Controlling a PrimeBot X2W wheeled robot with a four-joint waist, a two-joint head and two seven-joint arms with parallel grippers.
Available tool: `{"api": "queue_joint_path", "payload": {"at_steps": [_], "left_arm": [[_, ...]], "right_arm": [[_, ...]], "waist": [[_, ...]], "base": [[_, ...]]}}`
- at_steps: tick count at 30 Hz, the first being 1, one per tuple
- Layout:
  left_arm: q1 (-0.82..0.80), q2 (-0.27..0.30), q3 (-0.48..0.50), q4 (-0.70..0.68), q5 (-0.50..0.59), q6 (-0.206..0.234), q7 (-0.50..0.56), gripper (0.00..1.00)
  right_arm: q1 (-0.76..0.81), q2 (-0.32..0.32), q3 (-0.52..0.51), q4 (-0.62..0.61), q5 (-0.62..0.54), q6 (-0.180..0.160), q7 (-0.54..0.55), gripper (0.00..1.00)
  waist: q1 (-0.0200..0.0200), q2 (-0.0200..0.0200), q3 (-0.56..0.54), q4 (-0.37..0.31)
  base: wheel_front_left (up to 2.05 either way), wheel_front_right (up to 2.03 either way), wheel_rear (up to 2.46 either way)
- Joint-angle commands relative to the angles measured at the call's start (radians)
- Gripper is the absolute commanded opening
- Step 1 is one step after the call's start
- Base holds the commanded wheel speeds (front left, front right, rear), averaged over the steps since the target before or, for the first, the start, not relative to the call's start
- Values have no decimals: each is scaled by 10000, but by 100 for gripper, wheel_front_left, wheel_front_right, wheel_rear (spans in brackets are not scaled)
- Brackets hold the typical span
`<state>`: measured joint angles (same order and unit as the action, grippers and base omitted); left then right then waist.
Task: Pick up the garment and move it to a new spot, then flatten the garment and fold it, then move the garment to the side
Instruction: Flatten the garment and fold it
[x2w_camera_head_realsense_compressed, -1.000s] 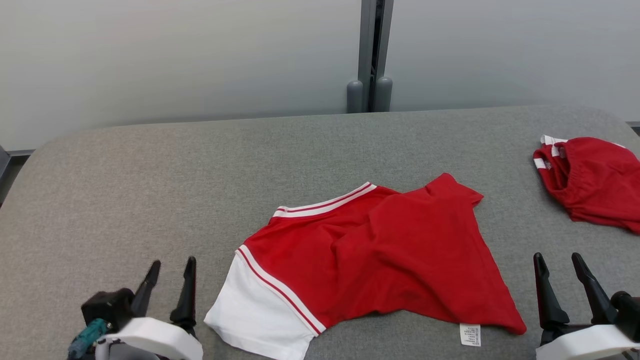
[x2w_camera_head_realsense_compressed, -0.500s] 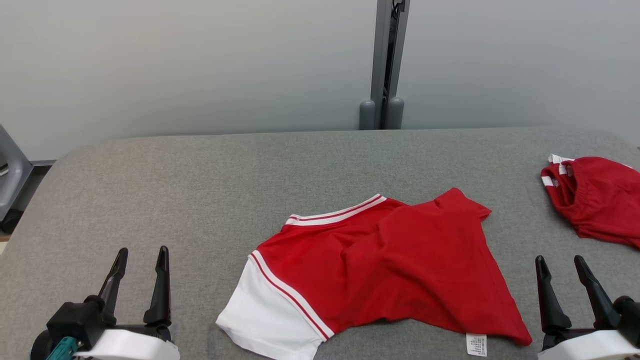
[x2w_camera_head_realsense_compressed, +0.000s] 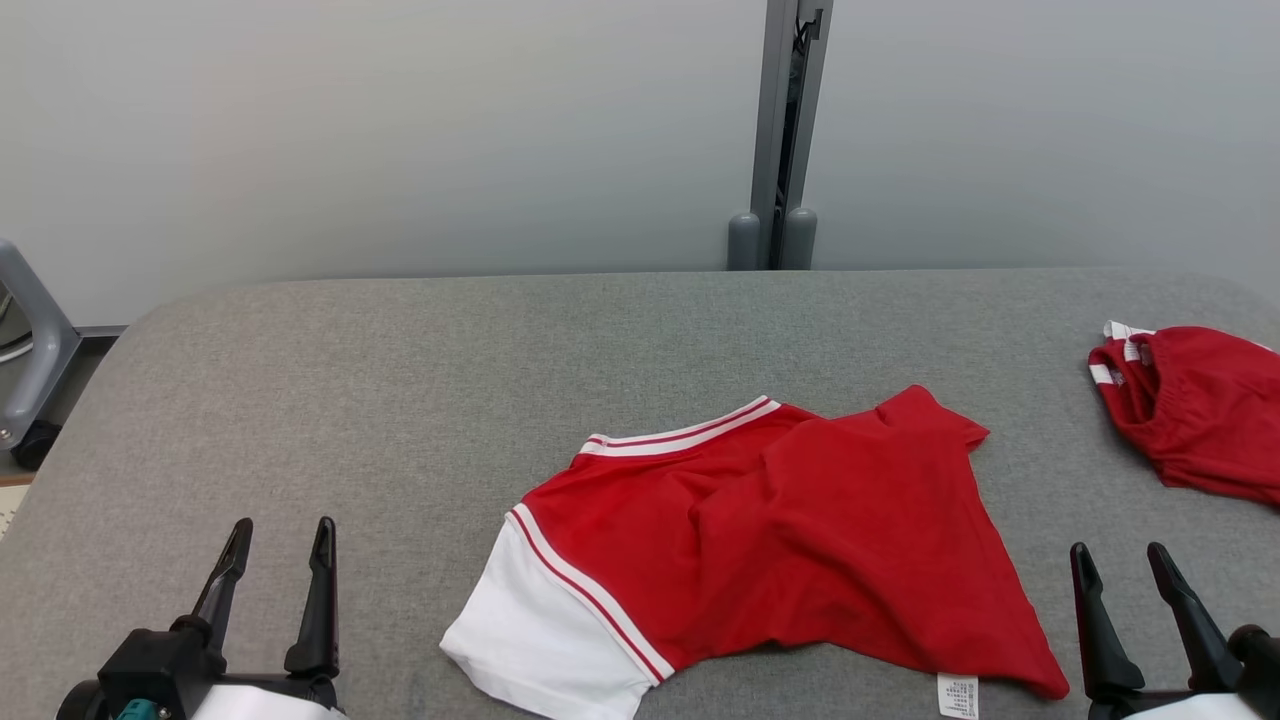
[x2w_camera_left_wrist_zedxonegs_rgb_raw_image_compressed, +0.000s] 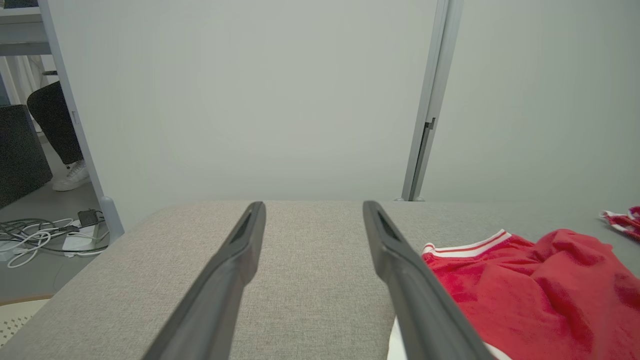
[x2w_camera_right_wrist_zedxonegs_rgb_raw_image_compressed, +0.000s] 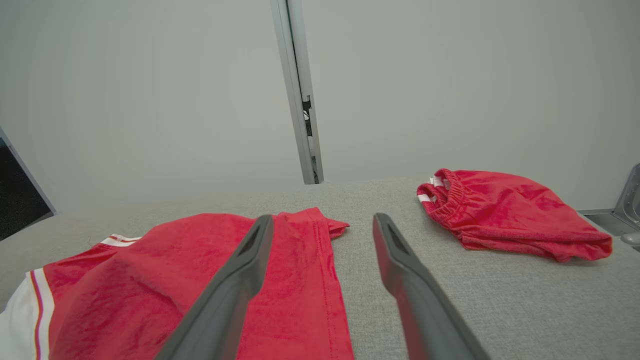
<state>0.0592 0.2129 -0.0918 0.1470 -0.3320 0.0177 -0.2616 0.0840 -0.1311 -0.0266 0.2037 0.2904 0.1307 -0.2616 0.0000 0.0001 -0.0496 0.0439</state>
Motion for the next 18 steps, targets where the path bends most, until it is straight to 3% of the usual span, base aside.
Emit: {"api": "queue_joint_path", "payload": {"at_steps": [1,12,18], "left_arm": [[136,-8,91,-20,128,-40,-43,100],[217,-211,206,103,349,-127,-44,100],[-57,-184,-45,378,369,-401,-28,100]], "right_arm": [[131,-16,-46,-96,-6,1,-51,100],[213,-66,58,-52,-34,2,-51,100],[182,-265,117,380,-46,2,111,100]], "waist": [[0,-1,4,8],[0,-1,-4,-81],[0,-1,20,-125]], "base": [[0,0,0],[0,0,0],[0,0,0]]}}
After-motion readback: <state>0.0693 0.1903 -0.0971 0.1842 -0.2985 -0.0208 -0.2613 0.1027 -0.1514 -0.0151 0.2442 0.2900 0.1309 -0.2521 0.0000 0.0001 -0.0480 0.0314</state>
